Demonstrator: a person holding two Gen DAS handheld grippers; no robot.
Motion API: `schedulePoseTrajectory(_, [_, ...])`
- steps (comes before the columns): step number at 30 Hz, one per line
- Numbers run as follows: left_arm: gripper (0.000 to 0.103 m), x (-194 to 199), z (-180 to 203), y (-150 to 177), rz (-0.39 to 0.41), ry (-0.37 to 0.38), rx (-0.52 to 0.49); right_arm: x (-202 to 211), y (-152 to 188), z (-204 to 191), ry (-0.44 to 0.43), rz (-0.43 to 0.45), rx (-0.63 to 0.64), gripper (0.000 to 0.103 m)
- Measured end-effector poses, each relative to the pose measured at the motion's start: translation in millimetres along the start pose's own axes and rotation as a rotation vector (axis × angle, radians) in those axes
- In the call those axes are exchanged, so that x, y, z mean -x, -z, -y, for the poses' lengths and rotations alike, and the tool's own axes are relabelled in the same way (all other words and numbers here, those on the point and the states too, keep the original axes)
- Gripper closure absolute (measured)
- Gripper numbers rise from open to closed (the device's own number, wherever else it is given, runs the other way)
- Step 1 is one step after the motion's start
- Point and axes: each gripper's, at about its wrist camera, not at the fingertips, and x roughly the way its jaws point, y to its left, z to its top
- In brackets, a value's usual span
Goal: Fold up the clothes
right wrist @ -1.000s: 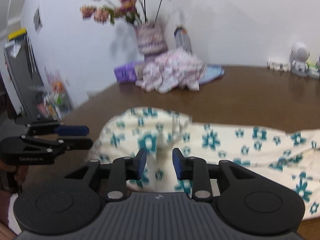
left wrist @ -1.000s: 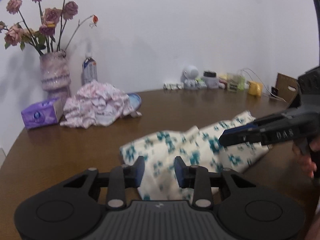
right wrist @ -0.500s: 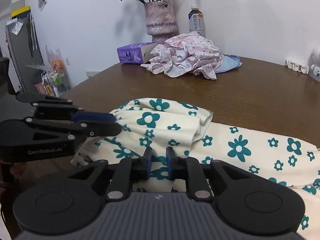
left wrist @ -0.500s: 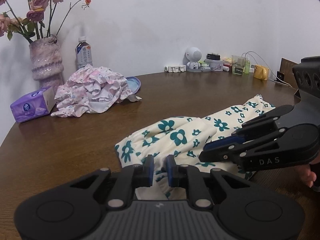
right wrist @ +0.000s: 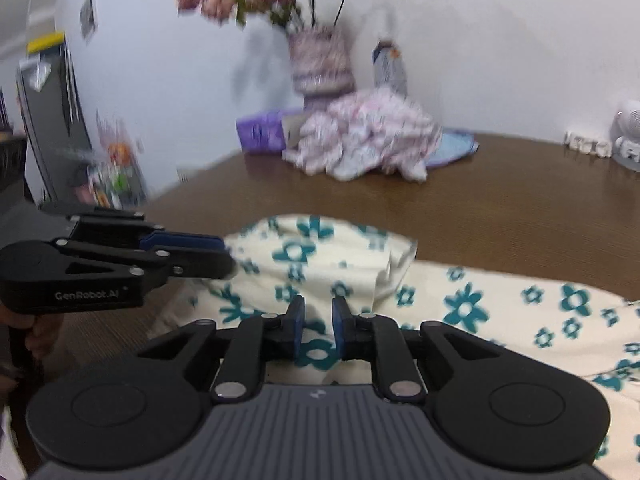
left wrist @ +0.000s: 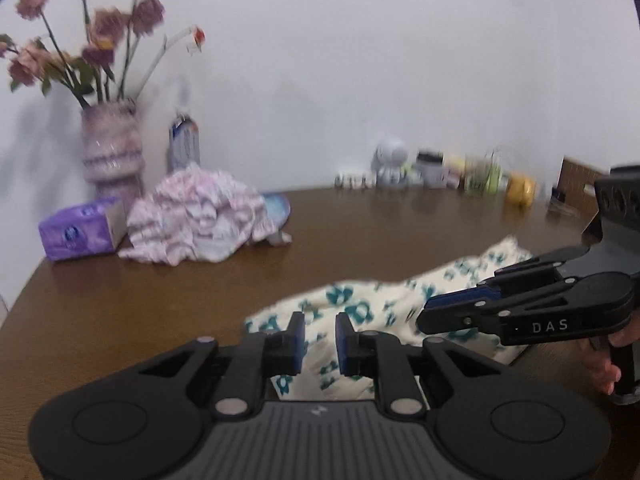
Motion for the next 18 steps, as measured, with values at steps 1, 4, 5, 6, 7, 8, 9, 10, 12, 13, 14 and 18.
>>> schedulePoseTrajectory(1, [0.088, 5, 1, 0, -0.001, 0.013, -0.006, 9, -2, 0, -0.002, 0.019, 0.003, 0.086])
schedulePoseTrajectory(4, [0.088, 5, 10, 6, -0.047, 0.049, -0.047, 27, -4, -6, -0.011, 0.039, 0.033, 0.071])
schedulePoseTrajectory(5, [0.088, 2, 13, 9, -0.065, 0.057, -0.06, 28, -3, -8, -0.017, 0.032, 0.046, 0.061])
schedulePoseTrajectory(6, [0.088, -2, 15, 12, -0.085, 0.059, -0.068, 28, -2, -11, -0.024, 0.022, 0.059, 0.058])
schedulePoseTrajectory(7, [0.088, -6, 16, 14, -0.1, 0.055, -0.074, 25, 0, -13, -0.033, 0.006, 0.07, 0.058])
schedulePoseTrajectory(8, [0.088, -9, 18, 17, -0.111, 0.05, -0.08, 21, 2, -13, -0.035, -0.011, 0.074, 0.058])
schedulePoseTrajectory(9, [0.087, -13, 18, 19, -0.121, 0.045, -0.084, 18, 4, -13, -0.037, -0.027, 0.078, 0.058])
schedulePoseTrajectory(10, [0.088, -16, 18, 21, -0.129, 0.042, -0.081, 16, 6, -13, -0.037, -0.038, 0.085, 0.059])
schedulePoseTrajectory(12, [0.089, -21, 16, 25, -0.145, 0.044, -0.07, 13, 10, -12, -0.038, -0.059, 0.098, 0.096])
schedulePoseTrajectory(13, [0.09, -23, 15, 27, -0.15, 0.044, -0.069, 11, 11, -12, -0.039, -0.07, 0.105, 0.099])
schedulePoseTrajectory(14, [0.09, -25, 15, 29, -0.153, 0.043, -0.069, 9, 13, -12, -0.039, -0.081, 0.111, 0.099])
schedulePoseTrajectory(18, [0.089, -25, 11, 32, -0.148, 0.05, -0.05, 4, 20, -10, -0.041, -0.102, 0.122, 0.099])
